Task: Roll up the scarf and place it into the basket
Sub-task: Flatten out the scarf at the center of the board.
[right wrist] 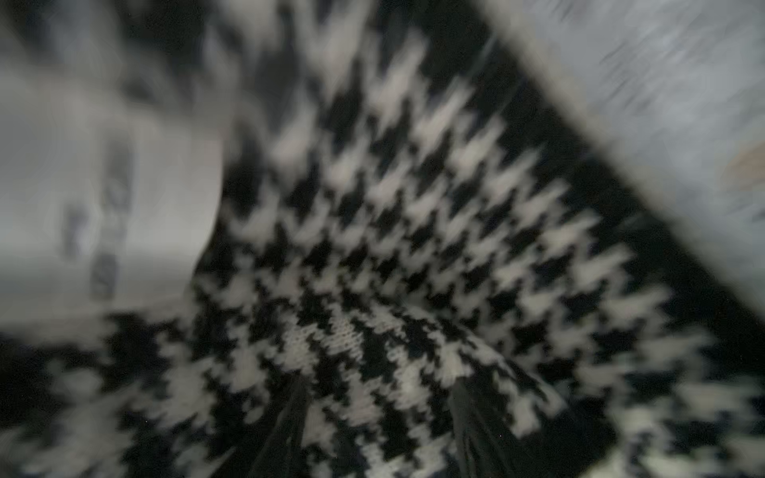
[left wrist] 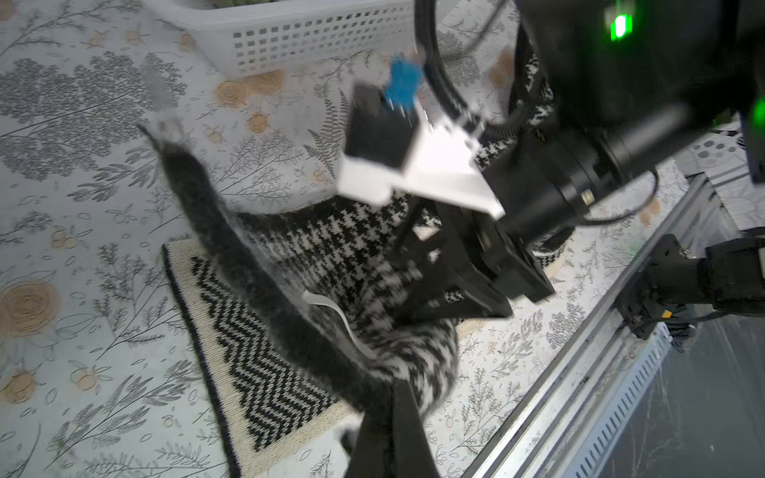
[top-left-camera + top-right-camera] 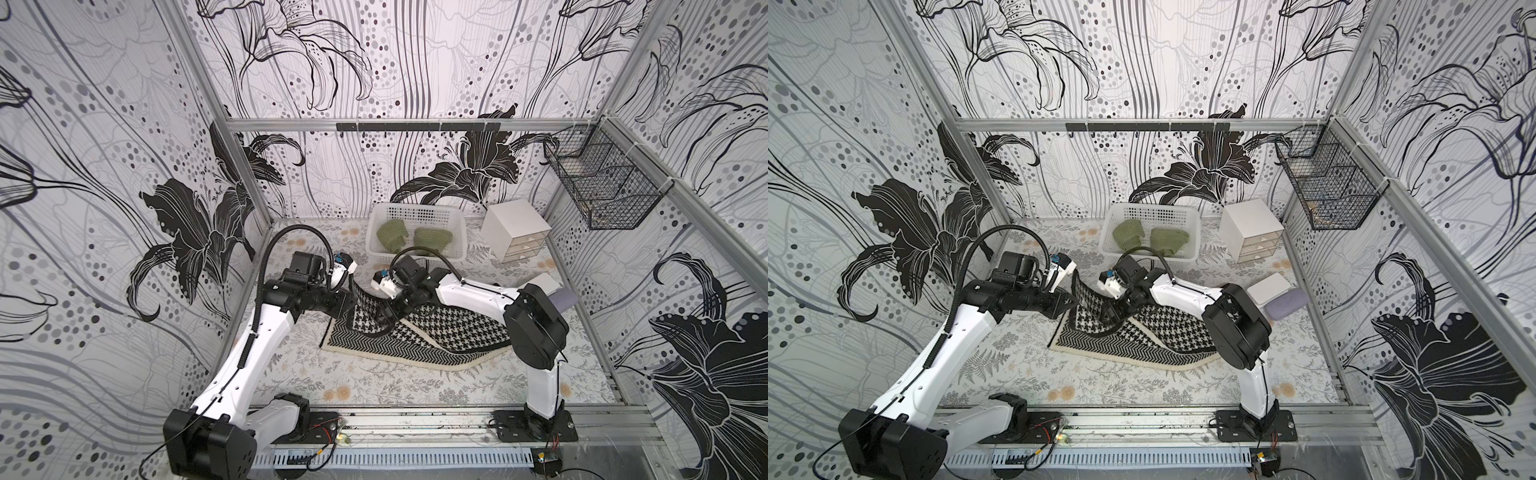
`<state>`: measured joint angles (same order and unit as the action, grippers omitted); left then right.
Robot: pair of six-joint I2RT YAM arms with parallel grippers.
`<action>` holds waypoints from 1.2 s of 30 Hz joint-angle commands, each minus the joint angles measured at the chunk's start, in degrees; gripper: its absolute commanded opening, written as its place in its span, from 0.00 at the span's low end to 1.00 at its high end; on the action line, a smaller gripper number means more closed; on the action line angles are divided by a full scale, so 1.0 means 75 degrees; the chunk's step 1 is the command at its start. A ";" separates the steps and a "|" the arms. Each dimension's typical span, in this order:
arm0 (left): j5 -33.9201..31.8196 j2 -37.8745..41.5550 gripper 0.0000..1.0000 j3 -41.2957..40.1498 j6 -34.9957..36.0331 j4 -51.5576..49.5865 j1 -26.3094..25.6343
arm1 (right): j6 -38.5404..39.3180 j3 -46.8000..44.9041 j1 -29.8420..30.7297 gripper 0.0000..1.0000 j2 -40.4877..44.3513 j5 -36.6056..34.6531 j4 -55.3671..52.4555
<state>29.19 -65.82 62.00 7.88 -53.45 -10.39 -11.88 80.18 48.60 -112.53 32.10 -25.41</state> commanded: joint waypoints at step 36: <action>0.0285 -0.3530 0.00 -0.0154 -0.1784 0.0342 0.1974 | -0.1426 -0.3037 -0.2470 0.62 0.3106 -0.3908 -0.1599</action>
<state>34.61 -89.17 62.24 -2.98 -47.72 3.16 -21.67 58.67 31.20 -89.62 5.85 -34.57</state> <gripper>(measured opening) 0.046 0.613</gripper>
